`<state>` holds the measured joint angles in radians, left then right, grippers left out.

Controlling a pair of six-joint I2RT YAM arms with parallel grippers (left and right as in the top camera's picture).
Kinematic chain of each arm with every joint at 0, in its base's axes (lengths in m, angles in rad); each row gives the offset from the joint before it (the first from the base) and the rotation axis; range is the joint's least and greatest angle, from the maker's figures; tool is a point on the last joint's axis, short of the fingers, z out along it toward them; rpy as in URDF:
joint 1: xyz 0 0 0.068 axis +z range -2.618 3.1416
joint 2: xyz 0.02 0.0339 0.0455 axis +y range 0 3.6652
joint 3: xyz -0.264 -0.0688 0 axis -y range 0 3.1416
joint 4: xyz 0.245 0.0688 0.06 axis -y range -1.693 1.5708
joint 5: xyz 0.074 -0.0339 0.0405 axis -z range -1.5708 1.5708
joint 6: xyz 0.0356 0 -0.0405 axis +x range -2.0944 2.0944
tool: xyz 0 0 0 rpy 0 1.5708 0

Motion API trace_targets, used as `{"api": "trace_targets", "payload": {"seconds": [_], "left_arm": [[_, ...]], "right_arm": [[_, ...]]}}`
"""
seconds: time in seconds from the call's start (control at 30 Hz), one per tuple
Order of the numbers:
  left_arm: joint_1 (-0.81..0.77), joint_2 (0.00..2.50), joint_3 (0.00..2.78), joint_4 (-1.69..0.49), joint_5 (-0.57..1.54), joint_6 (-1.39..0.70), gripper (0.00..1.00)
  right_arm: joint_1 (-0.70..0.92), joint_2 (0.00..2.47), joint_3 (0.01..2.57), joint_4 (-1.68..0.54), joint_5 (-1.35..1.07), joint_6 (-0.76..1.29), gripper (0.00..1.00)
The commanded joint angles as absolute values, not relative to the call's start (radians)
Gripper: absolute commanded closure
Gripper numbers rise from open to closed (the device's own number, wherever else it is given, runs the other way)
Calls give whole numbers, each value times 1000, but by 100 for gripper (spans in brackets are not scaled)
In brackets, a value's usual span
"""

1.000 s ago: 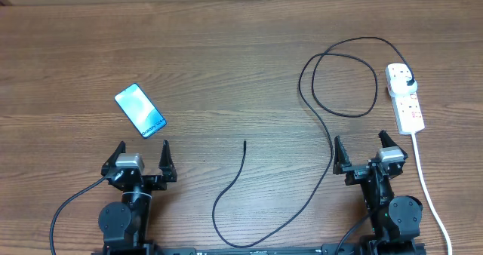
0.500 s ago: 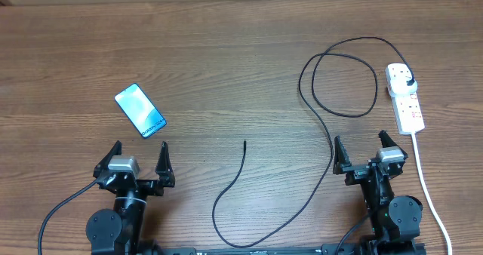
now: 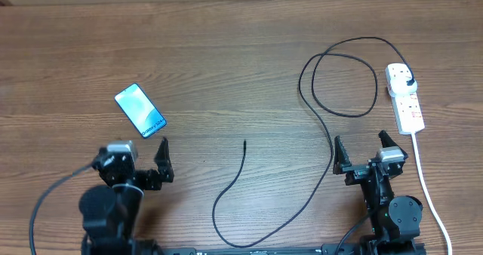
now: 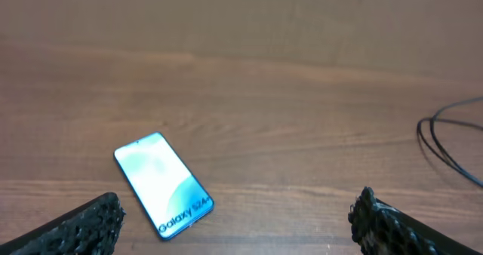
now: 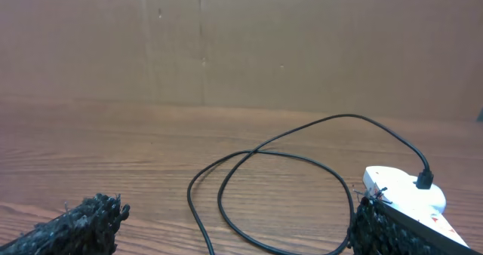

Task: Plug charger to phone and switch on socket
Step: 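Move the left gripper forward over the Galaxy phone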

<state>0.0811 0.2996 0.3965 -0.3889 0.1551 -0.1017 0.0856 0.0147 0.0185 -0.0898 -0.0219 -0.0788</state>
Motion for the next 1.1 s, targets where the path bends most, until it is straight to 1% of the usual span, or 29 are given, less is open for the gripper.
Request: {"api": "trace_targets", "payload": {"seconds": [0.0, 0.07, 0.53, 0.7, 0.8, 0.93, 1.07], "left_arm": [[91, 432, 529, -423, 170, -108, 0], [91, 533, 624, -485, 170, -109, 0], [91, 1006, 1208, -980, 170, -112, 0], [91, 1179, 1393, -1153, 185, -56, 1], [91, 1258, 1460, -1239, 186, -44, 0], [91, 1314, 1466, -1287, 187, -59, 0], [91, 1357, 1466, -1353, 248, -84, 0]], "right_arm": [[90, 3, 8, -84, -19, -80, 0], [90, 3, 8, -84, -19, -80, 0], [90, 3, 8, -84, -19, -80, 0], [90, 3, 8, -84, -19, -80, 0], [90, 3, 8, -84, -19, -80, 0], [89, 3, 8, -84, -19, -80, 0], [89, 3, 8, -84, -19, -80, 0]]}}
